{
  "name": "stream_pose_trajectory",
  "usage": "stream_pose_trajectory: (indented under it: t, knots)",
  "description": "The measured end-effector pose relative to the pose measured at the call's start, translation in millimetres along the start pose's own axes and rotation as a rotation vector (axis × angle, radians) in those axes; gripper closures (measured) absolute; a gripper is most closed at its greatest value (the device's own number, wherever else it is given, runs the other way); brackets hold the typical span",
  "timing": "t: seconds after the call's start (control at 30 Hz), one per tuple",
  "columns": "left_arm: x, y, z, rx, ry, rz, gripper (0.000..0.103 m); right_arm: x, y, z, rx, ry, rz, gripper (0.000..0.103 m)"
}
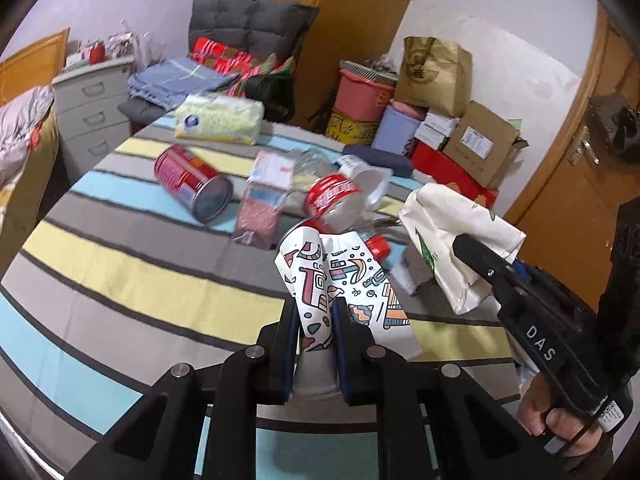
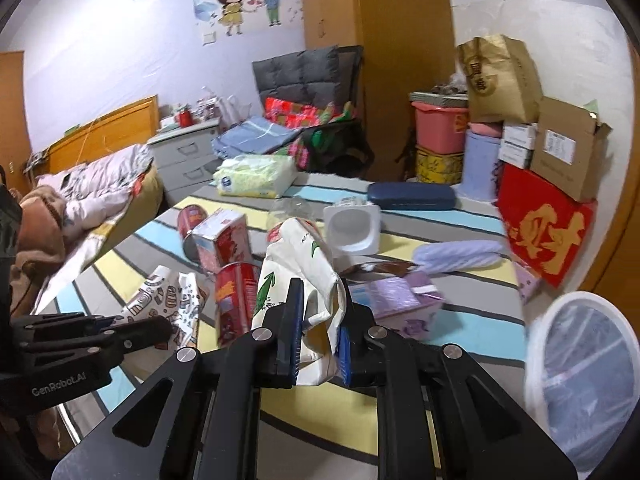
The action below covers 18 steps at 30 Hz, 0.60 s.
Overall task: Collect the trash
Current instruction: 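Lift the wrapper and cloth bag and carry both over the bin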
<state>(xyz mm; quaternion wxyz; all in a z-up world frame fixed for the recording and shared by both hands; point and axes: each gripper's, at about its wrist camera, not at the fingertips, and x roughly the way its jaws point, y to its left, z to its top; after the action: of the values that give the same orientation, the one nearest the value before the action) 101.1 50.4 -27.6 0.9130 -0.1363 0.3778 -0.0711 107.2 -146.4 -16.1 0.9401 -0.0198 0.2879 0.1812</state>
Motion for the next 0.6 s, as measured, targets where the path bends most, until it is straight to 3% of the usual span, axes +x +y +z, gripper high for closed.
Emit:
stream_pose_trajectory:
  t: [0.6]
  knots:
    - [-2.1,-94.6,11.8,0.176,-0.021,-0.110,0.086,-50.7,-44.8,-11.0,0.070,-0.093,-0.188,0.088]
